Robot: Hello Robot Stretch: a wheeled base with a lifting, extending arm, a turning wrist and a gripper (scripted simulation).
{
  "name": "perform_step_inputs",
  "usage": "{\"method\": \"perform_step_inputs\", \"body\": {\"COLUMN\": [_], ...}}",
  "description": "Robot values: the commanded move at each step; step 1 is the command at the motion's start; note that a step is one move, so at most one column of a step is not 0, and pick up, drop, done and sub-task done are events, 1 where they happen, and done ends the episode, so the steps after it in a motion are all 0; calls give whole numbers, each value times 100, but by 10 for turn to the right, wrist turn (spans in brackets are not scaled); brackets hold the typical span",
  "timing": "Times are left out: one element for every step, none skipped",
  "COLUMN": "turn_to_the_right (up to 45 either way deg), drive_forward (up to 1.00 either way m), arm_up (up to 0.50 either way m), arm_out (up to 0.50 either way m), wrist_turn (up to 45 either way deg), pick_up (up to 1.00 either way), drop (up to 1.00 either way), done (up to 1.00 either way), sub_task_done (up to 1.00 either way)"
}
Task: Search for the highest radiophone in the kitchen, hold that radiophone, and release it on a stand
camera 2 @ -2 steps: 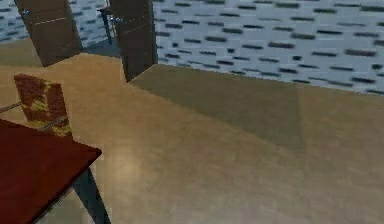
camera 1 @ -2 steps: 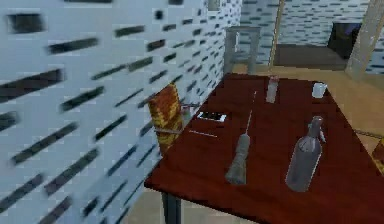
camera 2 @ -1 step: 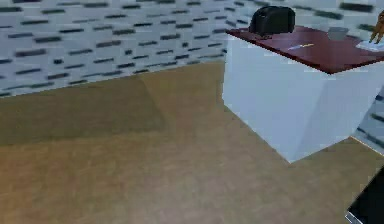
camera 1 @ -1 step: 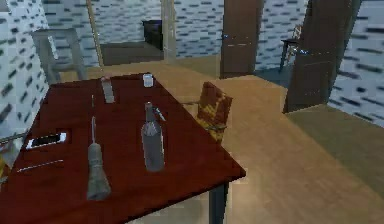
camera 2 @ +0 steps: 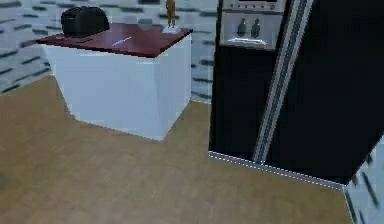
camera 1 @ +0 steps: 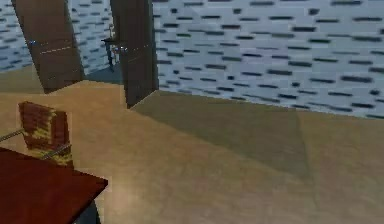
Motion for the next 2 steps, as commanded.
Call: {"method": "perform_step_inputs", "body": {"turn_to_the_right": [450, 120], "drive_forward": [0, 0], "arm_up": [0, 0], "arm_out": [0, 0], "wrist_turn": [0, 0], "pick_up": [0, 0], "drop": [0, 0], "done": [0, 0], "sub_task_done": [0, 0]}}
